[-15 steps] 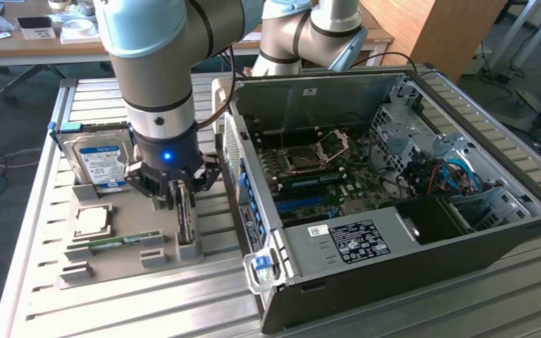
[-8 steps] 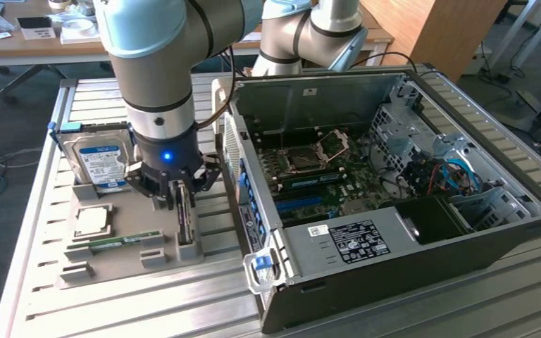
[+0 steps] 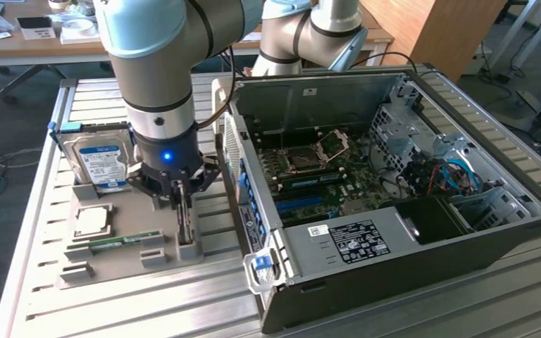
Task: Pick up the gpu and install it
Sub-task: 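Pick up the gpu and move the gpu toward the slot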
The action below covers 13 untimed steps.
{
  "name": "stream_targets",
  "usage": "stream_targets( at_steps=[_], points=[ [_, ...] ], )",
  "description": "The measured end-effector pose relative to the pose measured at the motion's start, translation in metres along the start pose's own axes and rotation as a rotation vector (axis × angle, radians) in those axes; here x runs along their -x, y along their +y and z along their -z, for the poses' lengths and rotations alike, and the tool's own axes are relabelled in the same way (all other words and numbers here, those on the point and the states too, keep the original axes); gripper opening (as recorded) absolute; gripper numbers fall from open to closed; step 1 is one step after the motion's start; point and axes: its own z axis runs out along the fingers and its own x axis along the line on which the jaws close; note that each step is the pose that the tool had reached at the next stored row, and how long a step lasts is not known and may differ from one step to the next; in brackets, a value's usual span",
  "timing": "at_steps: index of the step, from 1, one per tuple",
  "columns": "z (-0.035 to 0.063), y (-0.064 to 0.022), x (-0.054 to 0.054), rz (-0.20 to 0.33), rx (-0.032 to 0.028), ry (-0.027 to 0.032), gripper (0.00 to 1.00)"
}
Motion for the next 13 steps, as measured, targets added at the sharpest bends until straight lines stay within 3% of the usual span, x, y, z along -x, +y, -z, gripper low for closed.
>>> stream_targets(
  at_steps=[2, 13],
  points=[
    [0.0000, 0.0000, 0.0000, 0.000, 0.0000, -0.0001, 0.27],
    [0.0000, 0.0000, 0.0000, 0.002, 0.0001, -0.0001, 0.27]
  ],
)
